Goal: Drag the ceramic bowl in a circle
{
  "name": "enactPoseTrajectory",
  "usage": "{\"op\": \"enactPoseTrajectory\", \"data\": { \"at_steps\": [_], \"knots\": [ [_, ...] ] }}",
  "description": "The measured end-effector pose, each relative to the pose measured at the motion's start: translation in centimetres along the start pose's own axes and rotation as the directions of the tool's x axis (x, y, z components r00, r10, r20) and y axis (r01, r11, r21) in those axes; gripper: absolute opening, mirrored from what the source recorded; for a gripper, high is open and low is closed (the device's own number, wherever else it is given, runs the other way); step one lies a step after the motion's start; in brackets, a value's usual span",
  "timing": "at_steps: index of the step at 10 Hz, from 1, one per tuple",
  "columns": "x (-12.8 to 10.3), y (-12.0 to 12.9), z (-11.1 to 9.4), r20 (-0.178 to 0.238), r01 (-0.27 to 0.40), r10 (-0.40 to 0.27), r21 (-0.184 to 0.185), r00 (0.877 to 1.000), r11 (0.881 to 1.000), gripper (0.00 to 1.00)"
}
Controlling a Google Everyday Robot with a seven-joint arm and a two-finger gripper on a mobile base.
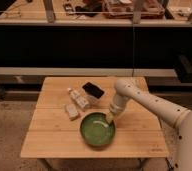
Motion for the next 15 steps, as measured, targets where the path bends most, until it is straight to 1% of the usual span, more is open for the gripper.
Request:
{"op": "enactPoseTrajectory", "data": {
  "at_steps": [1, 2, 3, 4, 5, 6, 7, 8, 9, 10, 11, 12, 13, 14, 15],
  "knots": [
    [0.3, 2.1, -1.0, -0.052, -0.081, 0.082, 0.016, 0.995, 0.997, 0.0],
    [-0.3, 4.7, -2.5, -0.104, -0.16, 0.16, 0.011, 0.982, 0.987, 0.0],
    [-1.3, 6.4, -3.7, -0.138, -0.218, 0.218, 0.013, 0.966, 0.976, 0.0],
    [-2.7, 8.1, -5.2, -0.179, -0.282, 0.28, 0.015, 0.943, 0.959, 0.0],
    [-5.1, 10.1, -6.7, -0.219, -0.359, 0.354, 0.016, 0.909, 0.933, 0.0],
    [-8.1, 11.6, -7.9, -0.246, -0.426, 0.416, 0.014, 0.876, 0.905, 0.0],
    [-10.8, 12.4, -8.8, -0.262, -0.473, 0.458, 0.008, 0.849, 0.881, 0.0],
    [-13.2, 12.7, -9.1, -0.26, -0.503, 0.485, -0.002, 0.835, 0.865, 0.0],
    [-15.4, 12.7, -9.2, -0.253, -0.525, 0.505, -0.011, 0.825, 0.851, 0.0],
    [-18.4, 12.2, -8.7, -0.208, -0.537, 0.519, -0.036, 0.829, 0.843, 0.0],
    [-20.8, 11.5, -8.2, -0.157, -0.526, 0.511, -0.072, 0.845, 0.848, 0.0],
    [-21.9, 11.0, -8.0, -0.122, -0.493, 0.481, -0.102, 0.868, 0.864, 0.0],
    [-22.2, 10.2, -7.9, -0.079, -0.423, 0.416, -0.141, 0.906, 0.895, 0.0],
    [-20.9, 9.2, -7.7, -0.046, -0.332, 0.329, -0.171, 0.943, 0.927, 0.0],
    [-19.8, 8.3, -7.4, -0.022, -0.271, 0.271, -0.185, 0.962, 0.945, 0.0]
  ]
}}
